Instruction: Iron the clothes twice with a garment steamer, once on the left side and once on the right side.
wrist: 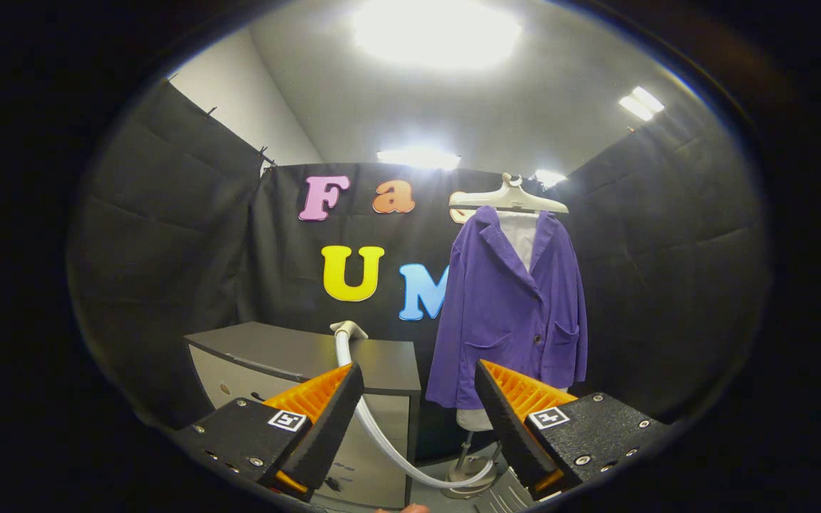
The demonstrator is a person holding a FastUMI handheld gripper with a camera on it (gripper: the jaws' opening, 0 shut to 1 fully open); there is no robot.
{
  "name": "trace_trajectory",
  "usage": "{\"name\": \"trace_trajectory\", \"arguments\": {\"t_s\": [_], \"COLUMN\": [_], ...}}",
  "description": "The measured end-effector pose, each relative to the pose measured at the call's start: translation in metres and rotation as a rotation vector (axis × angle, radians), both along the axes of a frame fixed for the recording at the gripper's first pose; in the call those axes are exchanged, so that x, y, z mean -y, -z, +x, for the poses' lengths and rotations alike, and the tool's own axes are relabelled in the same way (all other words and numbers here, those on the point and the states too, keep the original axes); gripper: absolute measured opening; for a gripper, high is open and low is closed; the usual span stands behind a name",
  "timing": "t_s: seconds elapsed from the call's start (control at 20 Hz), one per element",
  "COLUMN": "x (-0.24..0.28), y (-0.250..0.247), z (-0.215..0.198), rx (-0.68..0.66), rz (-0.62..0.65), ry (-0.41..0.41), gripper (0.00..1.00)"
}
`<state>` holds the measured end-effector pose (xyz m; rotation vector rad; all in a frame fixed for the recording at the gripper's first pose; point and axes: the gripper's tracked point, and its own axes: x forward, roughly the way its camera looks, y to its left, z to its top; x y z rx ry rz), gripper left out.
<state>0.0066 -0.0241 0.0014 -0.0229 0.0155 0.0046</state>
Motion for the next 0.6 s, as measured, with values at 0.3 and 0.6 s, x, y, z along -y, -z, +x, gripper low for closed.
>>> {"name": "trace_trajectory", "arguments": {"t_s": [0.3, 0.6], "x": [0.014, 0.02], "y": [-0.004, -0.032], "z": [0.005, 0.005], "rx": [-0.008, -0.001], "rz": [-0.01, -0.019], "ry": [-0.002, -0.017], "gripper": [0.96, 0.96]}}
